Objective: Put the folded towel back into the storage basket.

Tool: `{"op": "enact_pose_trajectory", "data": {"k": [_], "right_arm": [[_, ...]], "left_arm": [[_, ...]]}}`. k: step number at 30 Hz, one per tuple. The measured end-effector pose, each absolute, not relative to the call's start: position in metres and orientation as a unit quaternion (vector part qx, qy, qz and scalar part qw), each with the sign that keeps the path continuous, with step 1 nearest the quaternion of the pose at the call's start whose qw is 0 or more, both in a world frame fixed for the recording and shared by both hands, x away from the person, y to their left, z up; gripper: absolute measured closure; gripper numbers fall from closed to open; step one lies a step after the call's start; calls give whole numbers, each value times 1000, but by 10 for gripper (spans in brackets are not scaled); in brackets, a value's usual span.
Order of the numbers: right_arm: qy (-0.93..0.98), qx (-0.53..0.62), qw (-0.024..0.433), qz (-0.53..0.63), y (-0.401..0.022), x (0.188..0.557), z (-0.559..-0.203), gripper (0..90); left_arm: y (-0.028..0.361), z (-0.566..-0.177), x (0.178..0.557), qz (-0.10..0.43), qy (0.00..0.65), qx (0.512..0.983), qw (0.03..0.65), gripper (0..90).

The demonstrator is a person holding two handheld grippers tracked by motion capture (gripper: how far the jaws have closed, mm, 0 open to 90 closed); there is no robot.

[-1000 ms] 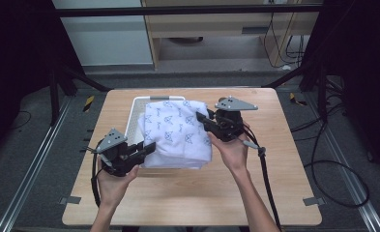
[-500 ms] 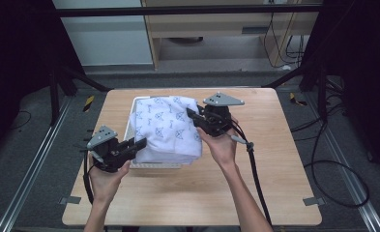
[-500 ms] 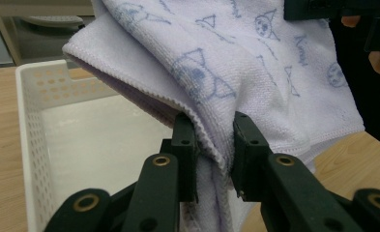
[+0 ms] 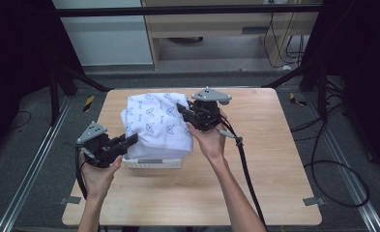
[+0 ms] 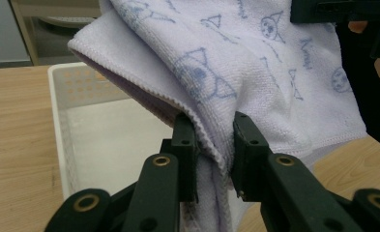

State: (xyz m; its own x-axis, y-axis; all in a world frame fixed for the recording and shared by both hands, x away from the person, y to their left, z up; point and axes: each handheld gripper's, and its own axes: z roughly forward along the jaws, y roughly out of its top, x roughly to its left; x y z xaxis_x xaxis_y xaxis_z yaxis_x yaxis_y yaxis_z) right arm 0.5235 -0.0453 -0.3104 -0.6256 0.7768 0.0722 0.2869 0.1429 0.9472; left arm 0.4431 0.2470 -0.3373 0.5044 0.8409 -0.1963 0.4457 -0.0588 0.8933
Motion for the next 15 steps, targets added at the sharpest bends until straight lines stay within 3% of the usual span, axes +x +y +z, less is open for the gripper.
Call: {"op": "enact_pose_trajectory", "data": {"k": [15], "right_arm": [[724, 366, 226, 540, -22, 539, -314, 712]], "left_arm": [[262, -342, 454, 208, 478, 690, 502, 736]]}}
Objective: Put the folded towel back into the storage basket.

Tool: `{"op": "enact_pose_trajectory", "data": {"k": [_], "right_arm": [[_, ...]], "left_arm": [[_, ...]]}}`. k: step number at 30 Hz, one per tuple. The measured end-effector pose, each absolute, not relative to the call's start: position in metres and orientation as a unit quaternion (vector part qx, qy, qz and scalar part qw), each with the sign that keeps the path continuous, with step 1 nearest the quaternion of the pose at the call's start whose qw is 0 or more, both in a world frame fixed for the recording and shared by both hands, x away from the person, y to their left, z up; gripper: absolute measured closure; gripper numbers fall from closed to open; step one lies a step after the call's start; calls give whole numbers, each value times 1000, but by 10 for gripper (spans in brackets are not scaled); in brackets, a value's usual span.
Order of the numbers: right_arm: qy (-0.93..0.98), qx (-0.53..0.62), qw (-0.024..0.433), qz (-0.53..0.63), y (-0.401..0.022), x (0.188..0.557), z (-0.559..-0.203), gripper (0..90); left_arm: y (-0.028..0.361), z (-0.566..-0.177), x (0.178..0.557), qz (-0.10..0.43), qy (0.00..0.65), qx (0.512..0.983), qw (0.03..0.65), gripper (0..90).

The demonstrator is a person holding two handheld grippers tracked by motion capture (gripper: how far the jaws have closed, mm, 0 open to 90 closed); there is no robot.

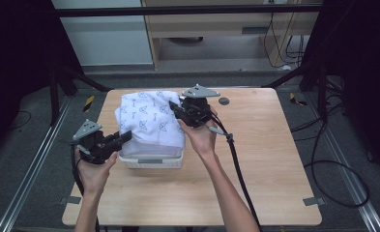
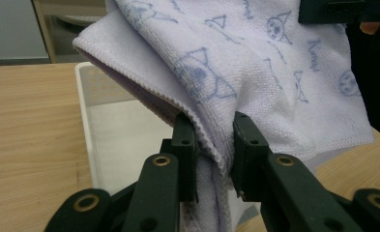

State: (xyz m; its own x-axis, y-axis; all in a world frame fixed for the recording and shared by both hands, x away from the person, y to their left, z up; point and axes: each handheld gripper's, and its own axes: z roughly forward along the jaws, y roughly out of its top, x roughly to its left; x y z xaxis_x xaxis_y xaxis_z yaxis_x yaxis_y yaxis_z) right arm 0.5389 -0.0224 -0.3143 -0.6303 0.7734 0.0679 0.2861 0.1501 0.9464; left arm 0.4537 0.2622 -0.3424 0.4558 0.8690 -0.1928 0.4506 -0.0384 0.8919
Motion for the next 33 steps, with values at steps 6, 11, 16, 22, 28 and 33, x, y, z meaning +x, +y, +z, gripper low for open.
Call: {"op": "enact_pose_trajectory", "data": {"k": [6, 11, 16, 22, 28, 33], "right_arm": [[727, 364, 226, 537, -13, 544, -316, 711], [728, 364, 224, 536, -8, 548, -319, 711], [728, 366, 225, 534, -4, 553, -322, 711], [731, 373, 221, 527, -1, 561, -330, 711], [734, 379, 220, 518, 2, 567, -336, 711], [739, 382, 218, 511, 5, 571, -343, 710]], "left_arm": [[268, -346, 458, 213, 487, 685, 499, 736], [272, -350, 462, 212, 494, 680, 499, 736], [273, -355, 467, 211, 496, 680, 496, 736], [274, -361, 473, 210, 501, 683, 489, 736], [274, -368, 480, 205, 505, 685, 484, 736], [276, -373, 483, 202, 509, 687, 478, 736]]}}
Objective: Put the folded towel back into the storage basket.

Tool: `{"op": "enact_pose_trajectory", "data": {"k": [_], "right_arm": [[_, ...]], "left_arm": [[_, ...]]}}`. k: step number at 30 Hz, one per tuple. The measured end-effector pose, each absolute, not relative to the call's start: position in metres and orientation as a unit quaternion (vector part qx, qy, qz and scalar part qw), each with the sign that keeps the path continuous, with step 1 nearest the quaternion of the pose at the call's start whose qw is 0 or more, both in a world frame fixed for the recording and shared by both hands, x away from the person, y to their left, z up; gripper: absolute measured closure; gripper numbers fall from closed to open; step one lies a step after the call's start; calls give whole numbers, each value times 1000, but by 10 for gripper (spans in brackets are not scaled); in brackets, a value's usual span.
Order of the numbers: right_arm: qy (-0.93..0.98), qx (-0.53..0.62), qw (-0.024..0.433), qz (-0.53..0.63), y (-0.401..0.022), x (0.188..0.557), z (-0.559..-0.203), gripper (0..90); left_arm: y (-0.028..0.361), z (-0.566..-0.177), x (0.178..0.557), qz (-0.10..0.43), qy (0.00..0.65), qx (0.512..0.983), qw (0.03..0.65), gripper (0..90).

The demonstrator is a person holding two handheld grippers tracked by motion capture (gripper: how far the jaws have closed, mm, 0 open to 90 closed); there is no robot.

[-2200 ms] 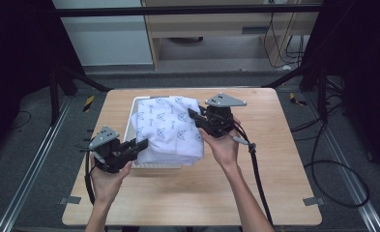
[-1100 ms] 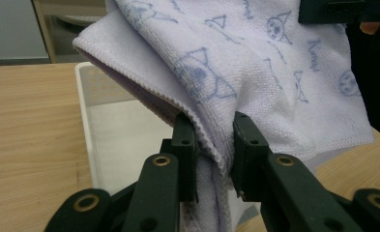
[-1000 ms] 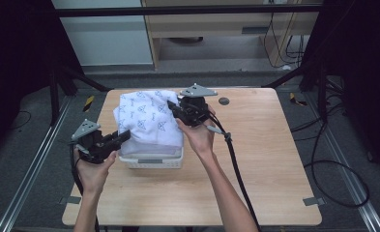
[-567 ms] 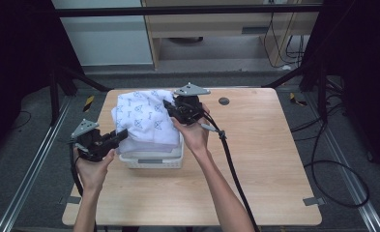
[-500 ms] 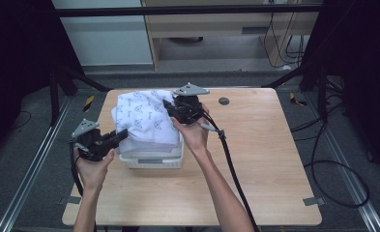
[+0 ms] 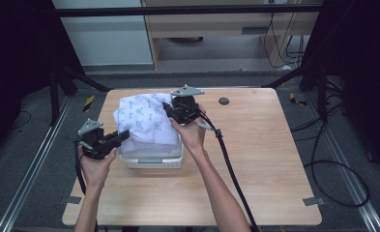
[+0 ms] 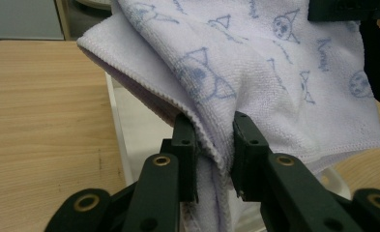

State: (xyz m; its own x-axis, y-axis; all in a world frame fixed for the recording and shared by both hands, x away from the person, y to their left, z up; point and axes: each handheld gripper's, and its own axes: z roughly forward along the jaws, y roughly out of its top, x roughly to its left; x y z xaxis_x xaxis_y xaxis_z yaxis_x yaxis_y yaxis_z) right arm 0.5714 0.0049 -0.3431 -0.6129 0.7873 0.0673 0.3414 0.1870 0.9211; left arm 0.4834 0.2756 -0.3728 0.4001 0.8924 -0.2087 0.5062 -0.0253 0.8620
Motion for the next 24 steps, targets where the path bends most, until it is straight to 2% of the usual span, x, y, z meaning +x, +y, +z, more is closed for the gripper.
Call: {"op": "enact_pose_trajectory", "data": {"k": [24], "right_arm": [[756, 399, 210, 474, 9, 584, -375, 703]], "left_arm": [[271, -397, 498, 189, 521, 704, 444, 736]]}}
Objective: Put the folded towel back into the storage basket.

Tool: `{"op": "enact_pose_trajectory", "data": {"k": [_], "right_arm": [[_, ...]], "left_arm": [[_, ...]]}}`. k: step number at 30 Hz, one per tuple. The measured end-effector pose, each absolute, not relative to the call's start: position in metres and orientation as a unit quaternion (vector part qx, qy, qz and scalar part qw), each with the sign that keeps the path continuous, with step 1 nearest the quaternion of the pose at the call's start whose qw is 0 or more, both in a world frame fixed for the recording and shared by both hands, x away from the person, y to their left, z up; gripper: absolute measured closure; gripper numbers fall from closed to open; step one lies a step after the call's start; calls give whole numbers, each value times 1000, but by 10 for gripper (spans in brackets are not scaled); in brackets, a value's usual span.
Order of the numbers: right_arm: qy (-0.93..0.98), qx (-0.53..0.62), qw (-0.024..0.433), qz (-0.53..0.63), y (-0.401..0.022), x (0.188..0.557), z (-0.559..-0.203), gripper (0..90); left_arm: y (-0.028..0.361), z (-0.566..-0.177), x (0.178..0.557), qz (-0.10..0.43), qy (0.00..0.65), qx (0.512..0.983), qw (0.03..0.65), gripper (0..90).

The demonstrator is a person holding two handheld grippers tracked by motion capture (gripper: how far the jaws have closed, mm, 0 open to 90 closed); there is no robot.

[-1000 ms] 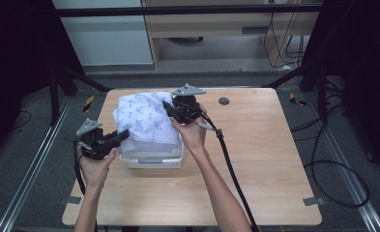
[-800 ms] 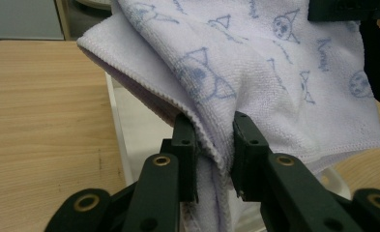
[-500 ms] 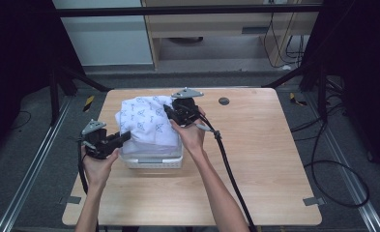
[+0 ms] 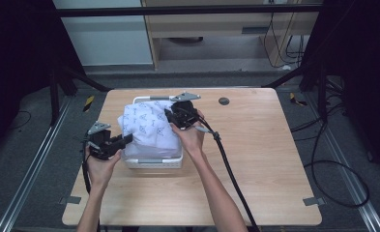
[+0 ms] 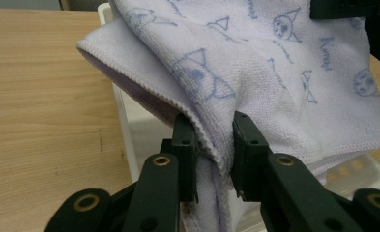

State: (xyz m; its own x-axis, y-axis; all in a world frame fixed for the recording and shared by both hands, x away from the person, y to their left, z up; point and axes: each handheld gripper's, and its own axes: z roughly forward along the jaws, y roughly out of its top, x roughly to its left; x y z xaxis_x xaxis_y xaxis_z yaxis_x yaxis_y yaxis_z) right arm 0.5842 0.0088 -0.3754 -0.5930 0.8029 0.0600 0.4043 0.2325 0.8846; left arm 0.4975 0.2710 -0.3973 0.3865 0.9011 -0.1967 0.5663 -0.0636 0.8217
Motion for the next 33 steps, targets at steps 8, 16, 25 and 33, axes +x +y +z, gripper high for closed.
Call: {"op": "enact_pose_trajectory", "data": {"k": [8, 16, 25, 33], "right_arm": [[767, 406, 204, 454, 10, 589, -387, 697], [770, 412, 198, 444, 8, 593, -399, 688], [778, 416, 195, 429, 8, 596, -412, 687], [783, 420, 203, 413, 9, 597, -420, 674]], "left_arm": [[267, -406, 501, 184, 525, 712, 429, 735], [265, -412, 504, 181, 525, 720, 417, 734], [262, -421, 509, 176, 527, 727, 402, 732], [259, -427, 512, 176, 528, 734, 389, 700]]}}
